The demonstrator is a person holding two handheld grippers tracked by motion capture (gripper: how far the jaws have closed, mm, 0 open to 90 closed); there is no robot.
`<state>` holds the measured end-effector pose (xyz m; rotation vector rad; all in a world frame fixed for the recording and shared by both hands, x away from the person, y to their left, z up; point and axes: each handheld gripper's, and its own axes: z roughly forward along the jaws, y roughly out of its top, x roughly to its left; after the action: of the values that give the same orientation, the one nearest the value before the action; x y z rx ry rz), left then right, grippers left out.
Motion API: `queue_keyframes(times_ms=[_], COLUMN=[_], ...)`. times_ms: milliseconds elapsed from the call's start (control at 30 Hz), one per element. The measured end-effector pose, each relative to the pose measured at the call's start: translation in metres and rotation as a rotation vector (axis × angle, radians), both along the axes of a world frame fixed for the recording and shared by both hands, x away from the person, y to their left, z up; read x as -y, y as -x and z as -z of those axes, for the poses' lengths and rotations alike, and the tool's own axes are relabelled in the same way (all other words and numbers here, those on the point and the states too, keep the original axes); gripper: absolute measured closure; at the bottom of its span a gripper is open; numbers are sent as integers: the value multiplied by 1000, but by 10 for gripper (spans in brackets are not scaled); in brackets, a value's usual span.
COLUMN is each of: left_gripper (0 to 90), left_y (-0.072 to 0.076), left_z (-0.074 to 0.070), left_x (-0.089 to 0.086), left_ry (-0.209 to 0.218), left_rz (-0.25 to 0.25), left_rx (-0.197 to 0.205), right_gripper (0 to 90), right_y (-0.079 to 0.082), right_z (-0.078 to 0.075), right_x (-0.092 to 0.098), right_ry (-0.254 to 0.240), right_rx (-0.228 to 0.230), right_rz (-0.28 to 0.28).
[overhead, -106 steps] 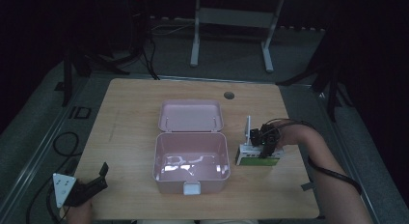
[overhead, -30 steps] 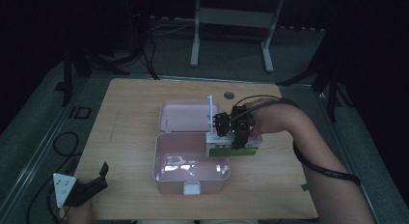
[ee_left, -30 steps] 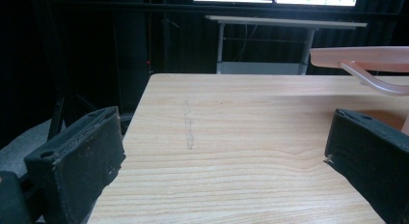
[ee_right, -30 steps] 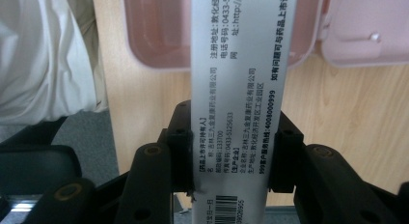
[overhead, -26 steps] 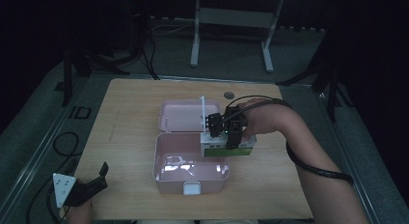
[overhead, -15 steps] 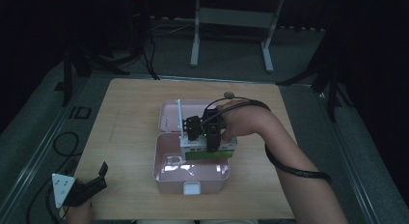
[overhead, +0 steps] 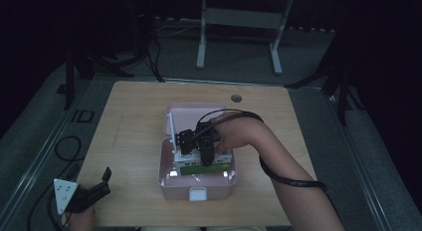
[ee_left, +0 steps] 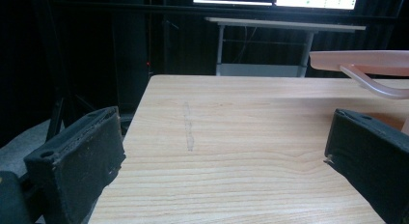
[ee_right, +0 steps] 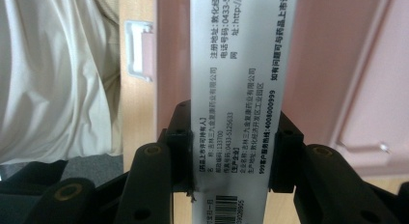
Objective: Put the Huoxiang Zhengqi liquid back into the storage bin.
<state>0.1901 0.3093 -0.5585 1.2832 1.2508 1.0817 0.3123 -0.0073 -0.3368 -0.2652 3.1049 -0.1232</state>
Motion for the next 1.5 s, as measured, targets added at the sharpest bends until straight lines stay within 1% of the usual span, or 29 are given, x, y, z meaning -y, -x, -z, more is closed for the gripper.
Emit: queue_keyframes(times_ms=[133,200,233,267,300,333,400,467,500,533,567,733,800,833,867,1000,1033,1067,1200,1267,1300,1500], left_gripper=[3,4,4,4,4,4,4,4,4,4,4,4,4,4,4,4,4,3,4,4,4,4], left_y=[0,0,0,0,0,0,0,0,0,0,0,0,0,0,0,0,0,0,0,0,0,0], left_z=[0,0,0,0,0,0,0,0,0,0,0,0,0,0,0,0,0,0,0,0,0,0], left_x=[0,0,0,0,0,0,0,0,0,0,0,0,0,0,0,-1,-1,0,0,0,0,0], left_ry=[4,1,1,2,1,1,1,1,1,1,1,4,2,1,5,4,4,3,2,2,2,2], left_rz=[-2,0,0,1,1,0,-1,0,0,0,0,-2,-1,0,0,-1,-1,0,2,1,0,3], left_rx=[2,2,2,1,1,1,0,0,0,1,1,3,3,3,5,3,3,3,2,2,3,1], right_gripper=[621,621,621,620,620,620,620,620,620,620,620,620,620,620,620,620,620,620,620,619,619,619], right_y=[-2,-5,-5,-7,-7,-9,-10,-10,-10,-12,-12,-13,-13,-13,-13,-13,-13,-14,-14,-15,-15,-14], right_z=[12,22,22,30,30,37,43,49,49,54,56,71,73,76,83,93,93,97,102,107,109,119], right_x=[0,2,2,4,4,5,6,7,7,9,9,10,10,10,10,9,9,8,9,9,10,10], right_ry=[7,15,15,16,16,11,14,19,19,10,8,23,23,23,26,27,27,23,24,23,21,33], right_rx=[-2,-10,-10,-19,-19,-28,-39,-39,-39,-49,-52,-60,-62,-66,-73,-80,-80,-72,-72,-82,-80,-89], right_rz=[15,25,25,35,35,41,48,49,49,55,57,65,66,68,67,69,69,75,73,77,76,76])
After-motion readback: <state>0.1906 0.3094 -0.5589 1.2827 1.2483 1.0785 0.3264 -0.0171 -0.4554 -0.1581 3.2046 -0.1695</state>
